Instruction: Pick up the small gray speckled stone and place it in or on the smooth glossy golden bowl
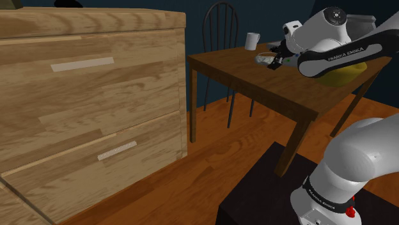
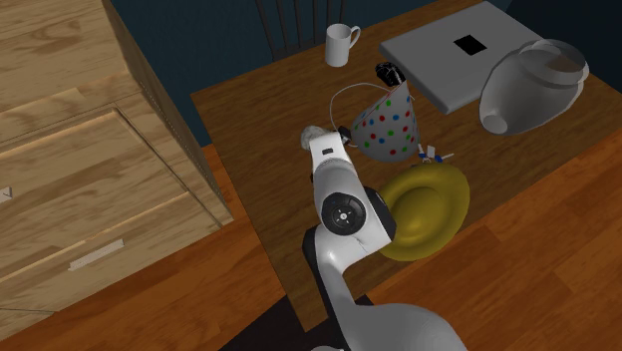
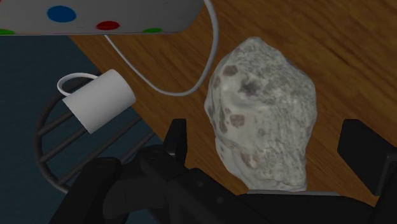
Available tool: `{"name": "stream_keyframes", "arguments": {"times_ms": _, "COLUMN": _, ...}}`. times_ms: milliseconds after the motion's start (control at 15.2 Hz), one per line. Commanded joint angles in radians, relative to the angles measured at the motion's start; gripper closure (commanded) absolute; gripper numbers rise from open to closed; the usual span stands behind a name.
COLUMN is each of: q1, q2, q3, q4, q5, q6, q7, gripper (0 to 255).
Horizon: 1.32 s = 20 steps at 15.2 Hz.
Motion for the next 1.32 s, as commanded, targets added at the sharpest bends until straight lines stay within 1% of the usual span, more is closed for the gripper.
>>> {"name": "stream_keyframes", "arguments": {"times_ms": 0, "q1": 0.0, "q2": 0.003, "q3": -0.001, "q4": 0.001, "q5": 0.0, "q6": 0.002, "q7": 0.0, "gripper": 0}}
{"name": "stream_keyframes", "arguments": {"times_ms": 132, "q1": 0.0, "q2": 0.003, "q3": -0.001, "q4": 0.001, "q5": 0.0, "q6": 0.002, "q7": 0.0, "gripper": 0}}
{"name": "stream_keyframes", "arguments": {"times_ms": 198, "q1": 0.0, "q2": 0.003, "q3": -0.001, "q4": 0.0, "q5": 0.0, "q6": 0.002, "q7": 0.0, "gripper": 255}}
{"name": "stream_keyframes", "arguments": {"times_ms": 792, "q1": 0.0, "q2": 0.003, "q3": -0.001, "q4": 0.001, "q5": 0.0, "q6": 0.002, "q7": 0.0, "gripper": 255}}
{"name": "stream_keyframes", "arguments": {"times_ms": 1254, "q1": 0.067, "q2": -0.065, "q3": -0.01, "q4": 0.054, "q5": 0.069, "q6": -0.121, "q7": -0.066, "gripper": 255}}
